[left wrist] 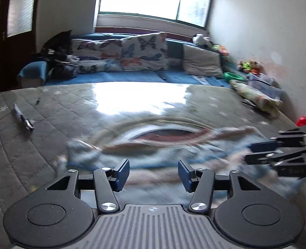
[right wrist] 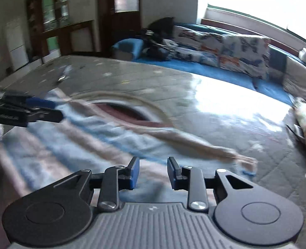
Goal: Fold towel
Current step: 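Open both grippers and release the folded blanket edge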
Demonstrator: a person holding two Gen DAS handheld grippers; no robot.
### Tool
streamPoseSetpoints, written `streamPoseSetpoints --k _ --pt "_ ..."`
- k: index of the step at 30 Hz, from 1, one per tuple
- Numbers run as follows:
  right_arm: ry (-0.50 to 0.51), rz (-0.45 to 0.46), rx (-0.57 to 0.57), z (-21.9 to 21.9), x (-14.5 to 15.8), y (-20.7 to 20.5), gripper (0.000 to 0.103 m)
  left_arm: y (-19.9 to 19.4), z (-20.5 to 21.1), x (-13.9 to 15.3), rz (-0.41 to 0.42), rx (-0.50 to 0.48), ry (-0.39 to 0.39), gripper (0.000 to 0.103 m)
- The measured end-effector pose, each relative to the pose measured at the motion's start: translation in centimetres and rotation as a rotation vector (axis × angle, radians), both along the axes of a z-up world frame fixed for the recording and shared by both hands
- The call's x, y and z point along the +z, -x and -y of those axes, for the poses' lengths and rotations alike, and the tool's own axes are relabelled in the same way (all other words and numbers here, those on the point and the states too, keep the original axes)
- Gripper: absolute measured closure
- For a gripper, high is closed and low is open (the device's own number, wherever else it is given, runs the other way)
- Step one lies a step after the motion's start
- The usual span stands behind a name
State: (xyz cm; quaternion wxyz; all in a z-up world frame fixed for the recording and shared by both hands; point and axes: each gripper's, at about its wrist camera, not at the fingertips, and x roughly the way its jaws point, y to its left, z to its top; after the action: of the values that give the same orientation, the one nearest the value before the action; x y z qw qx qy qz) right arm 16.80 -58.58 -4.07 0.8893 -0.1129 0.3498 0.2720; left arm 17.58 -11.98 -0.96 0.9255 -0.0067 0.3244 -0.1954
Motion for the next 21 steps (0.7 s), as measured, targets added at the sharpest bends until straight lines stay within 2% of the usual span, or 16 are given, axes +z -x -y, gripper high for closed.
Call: streamPoseSetpoints --k 2,5,11,14,21 --pt "0.002 0.012 0.049 -1.3 0.2 1.8 0.067 1.9 1.0 -0.1 0.021 -0.041 -0.020 0.047" --pt "0.005 0.024 0.103 -2.7 0.1 4.0 0.067 4.3 2.3 -0.8 0.038 -0.084 -0.048 0.046" --pt "0.052 0.059 0.179 -4.1 -0.7 7.7 0.067 7.0 3.0 -2.4 0.031 -0.108 -0.080 0.046" --pt "0.046 0.047 0.168 -3.4 -0.9 8.6 0.066 7.5 2.3 -3.0 0.016 -0.089 -0.082 0.046" --pt "0.036 0.033 0.050 0.8 -1.2 9.1 0.065 7.5 -0.5 -2.6 0.002 -0.016 -0.026 0.047"
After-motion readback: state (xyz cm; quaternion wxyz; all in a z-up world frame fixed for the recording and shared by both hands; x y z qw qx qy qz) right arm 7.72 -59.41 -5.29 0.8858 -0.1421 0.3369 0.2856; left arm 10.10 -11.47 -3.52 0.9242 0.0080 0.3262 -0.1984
